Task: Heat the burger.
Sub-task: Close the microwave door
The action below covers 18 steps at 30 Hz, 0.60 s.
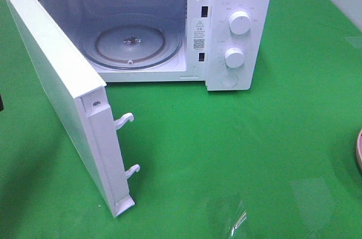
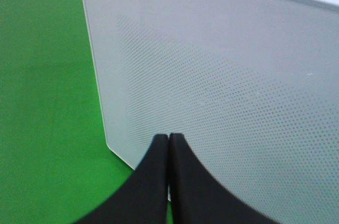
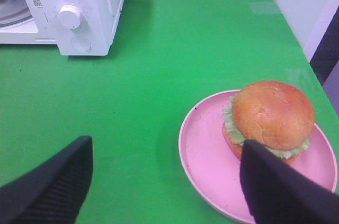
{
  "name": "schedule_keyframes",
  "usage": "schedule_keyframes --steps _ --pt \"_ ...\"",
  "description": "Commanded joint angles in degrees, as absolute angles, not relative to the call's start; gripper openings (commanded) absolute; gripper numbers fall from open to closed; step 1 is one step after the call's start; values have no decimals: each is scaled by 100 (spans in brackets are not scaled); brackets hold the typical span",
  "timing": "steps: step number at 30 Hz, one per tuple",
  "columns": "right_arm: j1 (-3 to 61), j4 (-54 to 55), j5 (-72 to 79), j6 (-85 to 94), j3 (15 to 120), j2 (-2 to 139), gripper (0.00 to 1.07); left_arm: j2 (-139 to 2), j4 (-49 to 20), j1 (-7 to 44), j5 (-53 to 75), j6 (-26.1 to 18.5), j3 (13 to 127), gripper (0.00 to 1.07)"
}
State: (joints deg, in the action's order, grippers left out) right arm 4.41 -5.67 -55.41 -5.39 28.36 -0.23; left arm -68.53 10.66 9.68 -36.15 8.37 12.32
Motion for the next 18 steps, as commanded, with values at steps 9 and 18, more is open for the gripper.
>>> schedule_keyframes --steps 9,18 --pt "407 -544 -5506 -487 2813 -178 73 -7781 1220 1037 -4629 985 1421 0" --pt "407 -544 -5506 -487 2813 -178 73 -8594 561 1896 -4693 504 2017 0"
